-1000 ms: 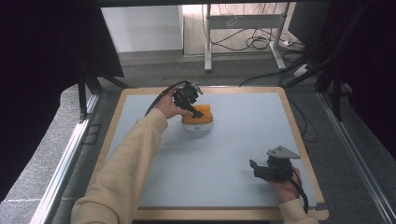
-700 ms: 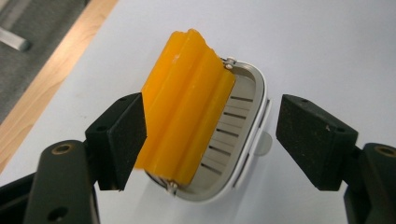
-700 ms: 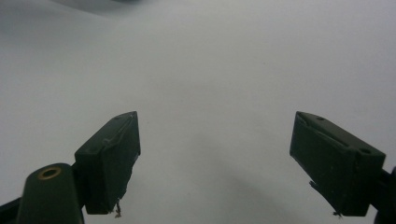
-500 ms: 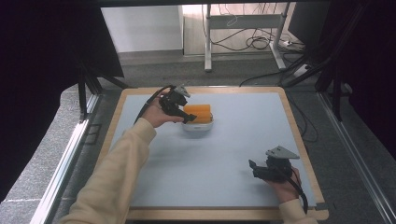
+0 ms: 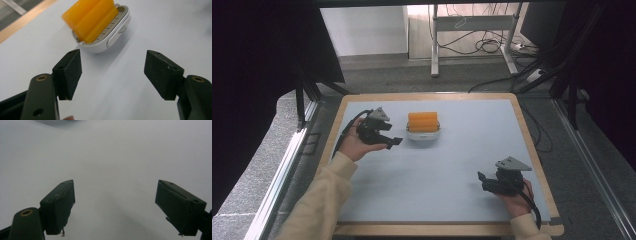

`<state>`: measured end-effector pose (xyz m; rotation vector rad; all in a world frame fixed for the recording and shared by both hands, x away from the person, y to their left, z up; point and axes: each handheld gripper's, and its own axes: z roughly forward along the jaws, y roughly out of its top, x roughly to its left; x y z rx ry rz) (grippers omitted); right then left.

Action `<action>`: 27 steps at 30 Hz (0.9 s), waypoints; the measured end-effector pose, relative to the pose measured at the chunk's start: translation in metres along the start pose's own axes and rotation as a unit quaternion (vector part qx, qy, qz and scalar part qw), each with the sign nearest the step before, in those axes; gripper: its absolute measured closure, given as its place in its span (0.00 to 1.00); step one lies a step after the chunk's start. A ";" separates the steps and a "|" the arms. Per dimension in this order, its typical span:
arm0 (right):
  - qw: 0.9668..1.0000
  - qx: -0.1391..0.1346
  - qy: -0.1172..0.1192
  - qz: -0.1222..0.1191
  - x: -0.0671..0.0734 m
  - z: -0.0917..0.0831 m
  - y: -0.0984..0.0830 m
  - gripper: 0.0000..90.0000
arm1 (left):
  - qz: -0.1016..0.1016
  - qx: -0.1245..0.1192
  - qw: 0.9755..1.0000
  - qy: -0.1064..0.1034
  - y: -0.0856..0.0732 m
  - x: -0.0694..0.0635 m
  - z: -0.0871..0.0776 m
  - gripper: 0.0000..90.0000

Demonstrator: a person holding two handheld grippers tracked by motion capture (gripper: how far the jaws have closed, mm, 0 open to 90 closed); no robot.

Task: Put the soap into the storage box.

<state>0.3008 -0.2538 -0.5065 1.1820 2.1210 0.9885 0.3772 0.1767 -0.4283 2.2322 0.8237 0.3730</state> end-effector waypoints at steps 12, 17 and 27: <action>1.000 0.008 0.000 -0.004 0.005 0.003 0.000 0.18 | -0.056 -0.020 0.998 0.012 -0.075 -0.020 -0.027 0.28; 1.000 0.007 -0.002 -0.003 0.004 0.003 -0.001 0.18 | -0.057 -0.018 0.998 0.009 -0.087 -0.025 -0.029 0.25; 1.000 -0.002 -0.008 -0.003 0.002 0.003 0.000 0.18 | -0.056 -0.029 0.998 0.008 -0.082 -0.031 -0.034 0.24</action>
